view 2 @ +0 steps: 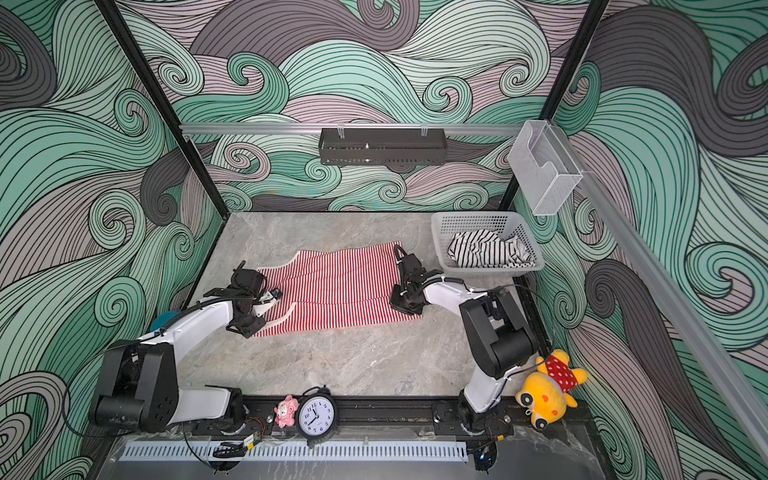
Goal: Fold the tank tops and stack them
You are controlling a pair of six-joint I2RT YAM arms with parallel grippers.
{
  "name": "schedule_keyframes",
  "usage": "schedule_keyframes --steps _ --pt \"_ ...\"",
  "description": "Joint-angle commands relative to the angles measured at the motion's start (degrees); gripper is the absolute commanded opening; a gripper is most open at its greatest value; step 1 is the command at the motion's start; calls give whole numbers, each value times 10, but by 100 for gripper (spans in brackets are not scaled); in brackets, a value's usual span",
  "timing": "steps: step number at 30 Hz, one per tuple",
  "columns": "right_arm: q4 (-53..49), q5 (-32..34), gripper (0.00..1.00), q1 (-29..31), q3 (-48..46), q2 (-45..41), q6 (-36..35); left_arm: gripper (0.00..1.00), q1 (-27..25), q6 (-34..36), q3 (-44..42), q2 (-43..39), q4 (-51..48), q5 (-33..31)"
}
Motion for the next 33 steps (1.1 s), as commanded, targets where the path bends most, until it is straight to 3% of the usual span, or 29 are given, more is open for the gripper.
schedule_keyframes --steps 1,14,25,33 --pt "-5 12 32 -5 7 17 6 37 17 20 11 30 35 11" --pt "-46 52 35 -11 -9 15 -18 34 69 32 34 146 83 33" --pt "-67 54 38 26 -104 -53 3 32 79 113 35 105 -51 118" --pt "-80 58 40 42 -128 -100 13 38 87 41 74 41 -10 96"
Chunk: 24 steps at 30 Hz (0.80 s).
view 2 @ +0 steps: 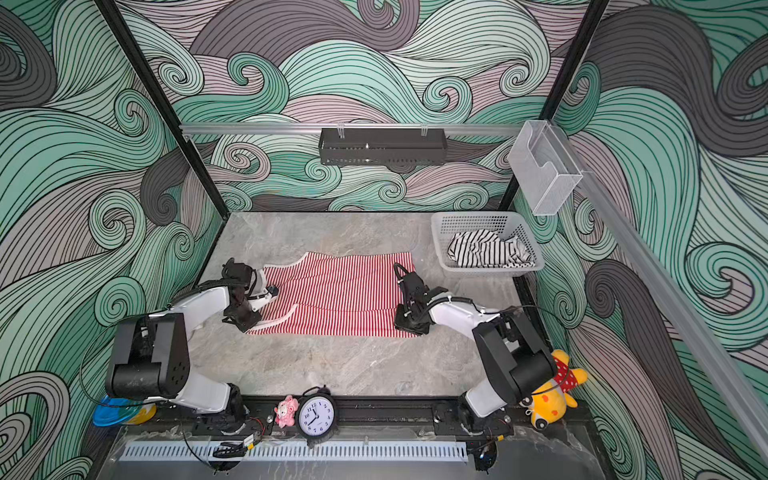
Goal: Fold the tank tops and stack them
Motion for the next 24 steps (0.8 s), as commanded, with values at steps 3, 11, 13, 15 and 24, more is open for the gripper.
schedule_keyframes --steps 3,11,13,15,24 --pt "-62 30 40 1 -14 -9 8 41 5 -38 31 -84 -18 21" --pt "-66 31 43 1 7 -16 1 40 3 3 43 -103 -176 129" --pt "-66 32 43 1 16 -17 0 38 2 17 36 -94 -209 149" --pt "-70 32 44 0 26 -16 -3 35 2 26 28 -86 -229 158" --pt "-79 35 44 -2 55 -1 -14 23 2 19 20 -41 -201 176"
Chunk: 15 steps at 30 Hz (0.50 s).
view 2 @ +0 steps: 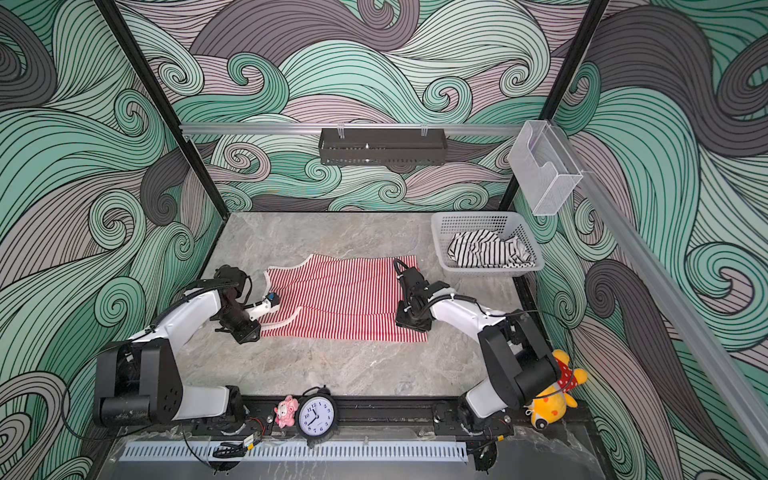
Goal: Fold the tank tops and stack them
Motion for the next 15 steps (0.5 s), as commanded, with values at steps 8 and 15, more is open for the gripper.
schedule_keyframes --steps 8,15 --pt "-19 9 45 -5 20 -10 -4 18 3 -36 13 107 110 -37" --pt "-22 12 45 -5 18 -6 -4 18 7 -35 16 102 109 -30"
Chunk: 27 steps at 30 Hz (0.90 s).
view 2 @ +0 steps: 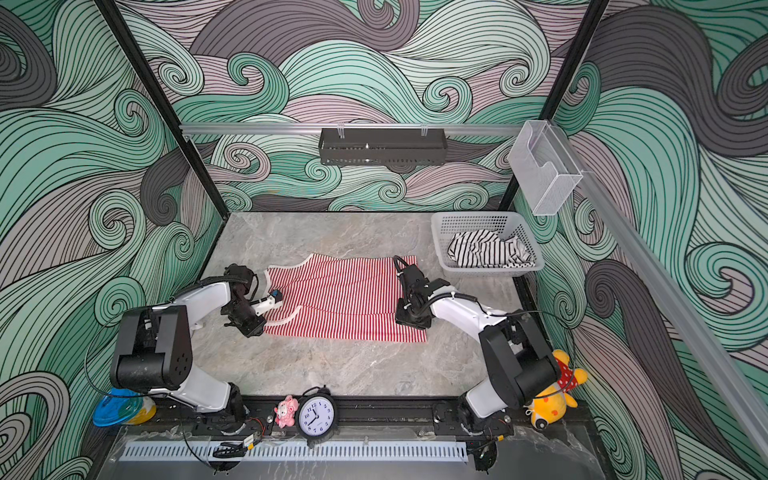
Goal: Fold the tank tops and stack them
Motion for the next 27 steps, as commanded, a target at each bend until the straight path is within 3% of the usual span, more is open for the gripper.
schedule_keyframes --steps 1,11,21,27 --pt "-10 13 45 -1 5 -4 2 18 5 -1 11 0 -1 -1" --pt "9 11 45 -1 8 15 8 24 6 12 63 -26 -105 78" --pt "9 11 45 -2 18 26 8 24 7 10 69 26 -68 40" --pt "16 8 45 -1 20 33 9 23 24 -8 57 36 15 9"
